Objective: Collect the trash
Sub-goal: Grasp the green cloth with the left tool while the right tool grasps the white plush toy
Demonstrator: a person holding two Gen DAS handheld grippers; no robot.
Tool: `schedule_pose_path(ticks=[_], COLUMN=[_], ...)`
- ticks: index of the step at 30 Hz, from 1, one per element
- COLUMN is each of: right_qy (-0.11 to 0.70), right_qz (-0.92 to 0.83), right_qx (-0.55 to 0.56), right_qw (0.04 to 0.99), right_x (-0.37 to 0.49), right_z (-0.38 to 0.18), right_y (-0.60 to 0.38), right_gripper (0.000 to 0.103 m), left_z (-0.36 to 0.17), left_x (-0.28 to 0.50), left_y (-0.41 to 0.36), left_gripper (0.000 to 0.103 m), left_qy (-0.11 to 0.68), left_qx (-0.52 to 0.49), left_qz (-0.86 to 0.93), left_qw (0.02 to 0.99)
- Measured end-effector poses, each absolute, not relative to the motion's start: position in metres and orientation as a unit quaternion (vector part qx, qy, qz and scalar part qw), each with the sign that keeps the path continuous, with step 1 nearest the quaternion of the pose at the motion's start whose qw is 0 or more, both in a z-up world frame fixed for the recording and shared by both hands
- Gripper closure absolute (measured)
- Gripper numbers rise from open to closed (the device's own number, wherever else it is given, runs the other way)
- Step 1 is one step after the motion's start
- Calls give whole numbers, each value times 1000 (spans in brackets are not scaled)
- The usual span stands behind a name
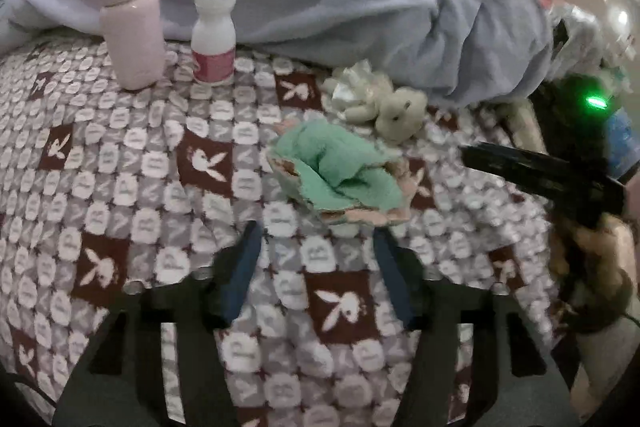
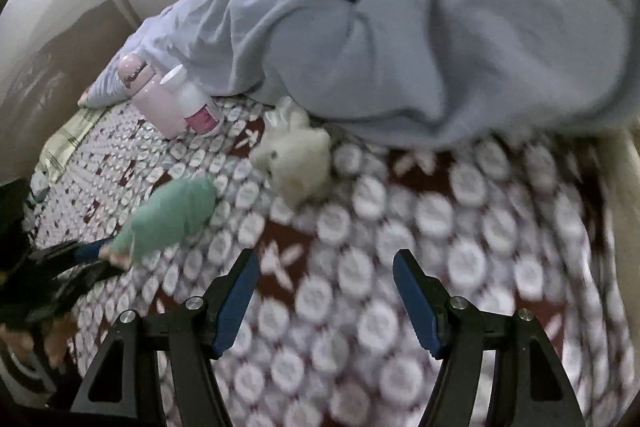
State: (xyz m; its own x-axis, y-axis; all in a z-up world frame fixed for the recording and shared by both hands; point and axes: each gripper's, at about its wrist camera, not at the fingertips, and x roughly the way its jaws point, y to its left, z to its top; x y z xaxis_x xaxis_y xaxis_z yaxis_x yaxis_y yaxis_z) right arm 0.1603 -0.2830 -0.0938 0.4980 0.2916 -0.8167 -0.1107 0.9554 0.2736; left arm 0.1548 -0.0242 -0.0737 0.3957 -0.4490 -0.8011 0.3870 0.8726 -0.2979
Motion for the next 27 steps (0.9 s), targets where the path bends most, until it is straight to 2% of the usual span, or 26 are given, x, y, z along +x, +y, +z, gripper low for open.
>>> schedule_pose_path(ticks=[8, 10, 17, 19, 21, 23, 24, 27], right_qy=[497, 501, 527, 517, 501, 489, 482, 467], right_qz=[149, 155, 149, 141, 147, 147, 147, 145], right_qx=[51, 37, -6, -4, 20, 27, 29, 46], right_qw=[853, 851, 837, 845, 852, 859, 863, 871], right_x=[226, 235, 257, 256, 248, 237, 228, 201], right_z=[-98, -101, -131, -135, -133, -127, -122, -107], right_y=[-249, -240, -223, -228, -236, -243, -247, -262], right_gripper=[35, 35, 35, 52, 54, 55, 55, 55], left_z=[-67, -73, -101, -109, -116, -120, -122, -117], left_x=[162, 167, 181, 183, 186, 188, 188, 181], left_y=[-27, -32, -61, -72, -78, -79, -81, -87], left_gripper=[43, 38, 38, 38, 39, 46, 59, 69], left_qy=[497, 502, 518, 522, 525, 524, 526, 519], left_qx=[-67, -68, -87, -77, -75, -93, -100, -89], left_qz=[-250, -225, -213, -210, -194, -198, -202, -197], left_qw=[828, 832, 824, 823, 825, 823, 820, 827])
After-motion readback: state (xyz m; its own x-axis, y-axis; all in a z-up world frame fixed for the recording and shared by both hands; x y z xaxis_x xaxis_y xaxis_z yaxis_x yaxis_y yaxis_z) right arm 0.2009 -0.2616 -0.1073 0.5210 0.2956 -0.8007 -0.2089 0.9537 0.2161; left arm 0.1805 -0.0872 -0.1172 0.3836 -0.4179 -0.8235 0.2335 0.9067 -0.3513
